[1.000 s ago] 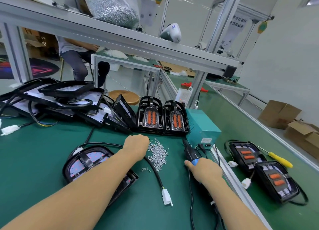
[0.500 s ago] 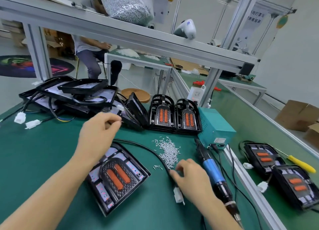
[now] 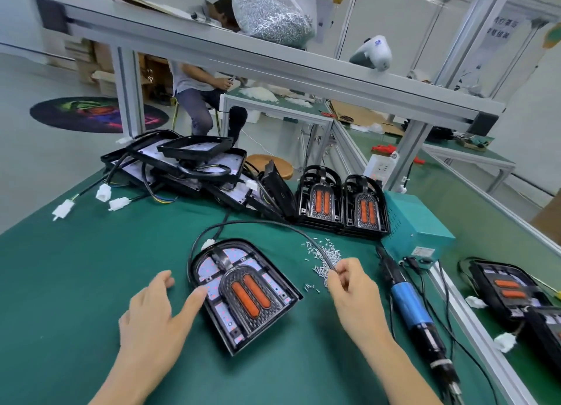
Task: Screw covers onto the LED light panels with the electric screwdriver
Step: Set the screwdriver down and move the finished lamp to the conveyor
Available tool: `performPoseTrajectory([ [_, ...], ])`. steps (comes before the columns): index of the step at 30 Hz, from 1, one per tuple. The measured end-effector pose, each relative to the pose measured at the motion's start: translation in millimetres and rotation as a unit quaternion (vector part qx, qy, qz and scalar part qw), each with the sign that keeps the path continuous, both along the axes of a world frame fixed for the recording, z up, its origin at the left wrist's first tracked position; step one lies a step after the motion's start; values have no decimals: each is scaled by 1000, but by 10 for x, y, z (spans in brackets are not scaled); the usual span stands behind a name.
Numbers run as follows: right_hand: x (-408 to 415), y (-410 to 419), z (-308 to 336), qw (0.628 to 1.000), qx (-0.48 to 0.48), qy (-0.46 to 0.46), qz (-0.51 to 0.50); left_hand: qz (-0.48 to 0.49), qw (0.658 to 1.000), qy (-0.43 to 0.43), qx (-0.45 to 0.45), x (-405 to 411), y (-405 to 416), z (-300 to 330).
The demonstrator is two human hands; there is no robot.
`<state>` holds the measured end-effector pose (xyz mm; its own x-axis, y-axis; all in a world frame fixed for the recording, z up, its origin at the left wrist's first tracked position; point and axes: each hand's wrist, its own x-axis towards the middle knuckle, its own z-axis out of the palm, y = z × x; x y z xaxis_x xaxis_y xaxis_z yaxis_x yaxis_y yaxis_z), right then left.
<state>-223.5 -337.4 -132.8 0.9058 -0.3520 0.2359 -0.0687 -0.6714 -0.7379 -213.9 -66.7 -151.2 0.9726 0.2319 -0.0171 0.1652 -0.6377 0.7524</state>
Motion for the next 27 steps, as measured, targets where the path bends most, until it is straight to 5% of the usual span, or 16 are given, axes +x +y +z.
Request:
performPoseTrajectory([
  [10,99,418,151,987,-47,52,147,-24,999,-21,-10,-166,-284,-80],
  [21,0,676,109,961,110,177,183,-8,999,-47,-15,-193,-469,-151],
  [27,-76,703,26,943,233,153,183,-43,995,-54,-72,-194,-419,-129],
])
